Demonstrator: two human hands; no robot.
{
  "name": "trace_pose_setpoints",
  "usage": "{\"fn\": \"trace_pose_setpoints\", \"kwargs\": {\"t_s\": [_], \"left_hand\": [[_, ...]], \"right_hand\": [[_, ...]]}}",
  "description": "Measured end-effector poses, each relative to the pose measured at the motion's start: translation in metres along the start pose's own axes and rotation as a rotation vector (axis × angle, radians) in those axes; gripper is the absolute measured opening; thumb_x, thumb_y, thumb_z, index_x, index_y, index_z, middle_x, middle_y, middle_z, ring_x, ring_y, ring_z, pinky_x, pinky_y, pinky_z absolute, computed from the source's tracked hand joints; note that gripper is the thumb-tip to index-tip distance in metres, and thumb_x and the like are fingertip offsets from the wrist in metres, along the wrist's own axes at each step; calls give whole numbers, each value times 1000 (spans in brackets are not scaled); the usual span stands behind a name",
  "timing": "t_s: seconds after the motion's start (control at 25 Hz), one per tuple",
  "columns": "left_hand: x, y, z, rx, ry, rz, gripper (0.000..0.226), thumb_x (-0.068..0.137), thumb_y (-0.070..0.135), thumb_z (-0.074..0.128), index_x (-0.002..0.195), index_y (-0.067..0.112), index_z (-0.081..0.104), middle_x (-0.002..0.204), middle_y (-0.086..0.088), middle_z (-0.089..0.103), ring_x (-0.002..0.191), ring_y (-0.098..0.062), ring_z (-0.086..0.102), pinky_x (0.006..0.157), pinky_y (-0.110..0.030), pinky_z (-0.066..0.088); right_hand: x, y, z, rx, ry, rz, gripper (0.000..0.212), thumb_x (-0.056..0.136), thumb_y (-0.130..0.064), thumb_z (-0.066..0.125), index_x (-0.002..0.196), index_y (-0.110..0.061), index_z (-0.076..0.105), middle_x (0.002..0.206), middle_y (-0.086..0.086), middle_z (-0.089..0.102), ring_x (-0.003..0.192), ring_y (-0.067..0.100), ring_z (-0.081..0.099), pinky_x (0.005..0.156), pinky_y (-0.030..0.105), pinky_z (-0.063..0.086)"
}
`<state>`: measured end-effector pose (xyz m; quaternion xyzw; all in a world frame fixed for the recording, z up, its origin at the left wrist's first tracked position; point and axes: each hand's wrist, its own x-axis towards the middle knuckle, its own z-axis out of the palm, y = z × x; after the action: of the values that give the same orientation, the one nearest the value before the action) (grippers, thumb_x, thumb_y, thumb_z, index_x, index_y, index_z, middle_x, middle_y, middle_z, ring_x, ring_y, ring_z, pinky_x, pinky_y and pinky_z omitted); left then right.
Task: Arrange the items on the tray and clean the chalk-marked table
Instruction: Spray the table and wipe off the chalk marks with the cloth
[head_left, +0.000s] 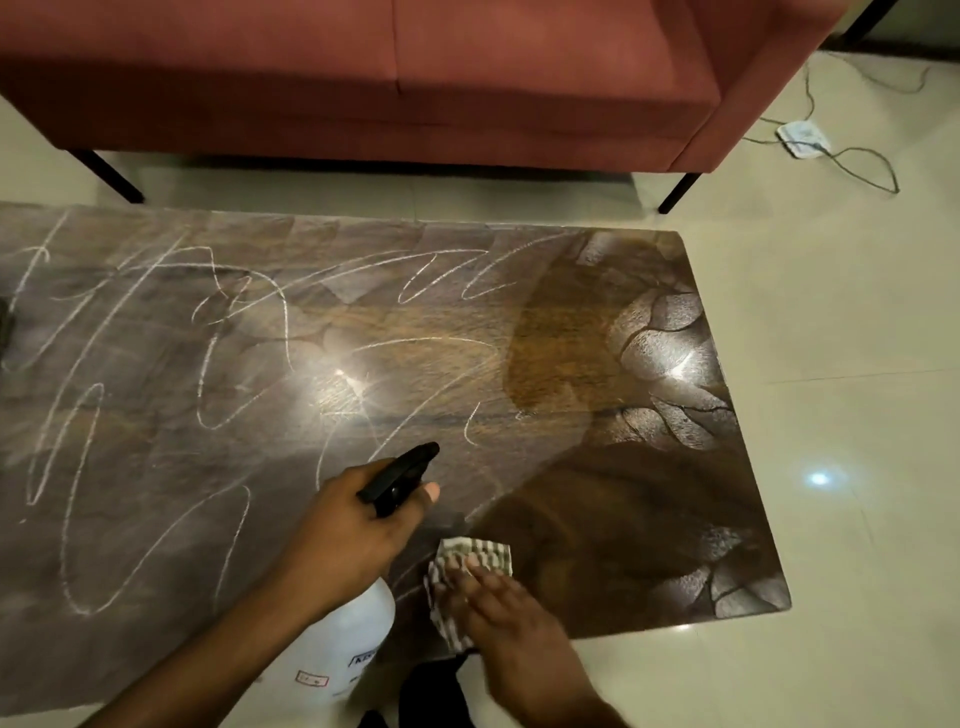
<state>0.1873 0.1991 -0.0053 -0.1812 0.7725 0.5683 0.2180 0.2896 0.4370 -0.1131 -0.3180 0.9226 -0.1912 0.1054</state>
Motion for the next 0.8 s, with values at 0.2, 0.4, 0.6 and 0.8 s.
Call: {"fn": "trace_pose_setpoints", "kwargs": {"t_s": [0.2,0.4,0.6,0.8], "left_hand": [[51,28,13,32,15,35,13,91,44,78,99,34,76,67,-7,74,47,-16,65,50,-32,58],[113,74,28,92,39,29,22,96,44,72,109,27,75,74,-4,77,57,-25,72,49,-31,60],[178,111,33,151,132,51,27,98,46,66,112,24,75,71,-5,75,62,-25,70,65,-40,60],[201,111,20,180,161,50,29,95,51,69,109,26,75,90,2,78,77,-21,71,66,-26,51]], "right_hand": [[65,160,-86,13,152,500,71,90,0,63,157,-22,51,165,4,46,150,28,48,120,40,41],[112,229,-130,225,384,753,69,99,-1,52,159,-34,43,168,-6,40,154,20,41,120,43,43],[146,255,-142,221,497,849,65,100,-1,51,159,-26,45,169,-3,40,158,21,34,121,45,38],[169,275,-154,221,517,906,59,101,-2,50,158,-19,48,167,4,44,155,27,40,121,48,38]]}}
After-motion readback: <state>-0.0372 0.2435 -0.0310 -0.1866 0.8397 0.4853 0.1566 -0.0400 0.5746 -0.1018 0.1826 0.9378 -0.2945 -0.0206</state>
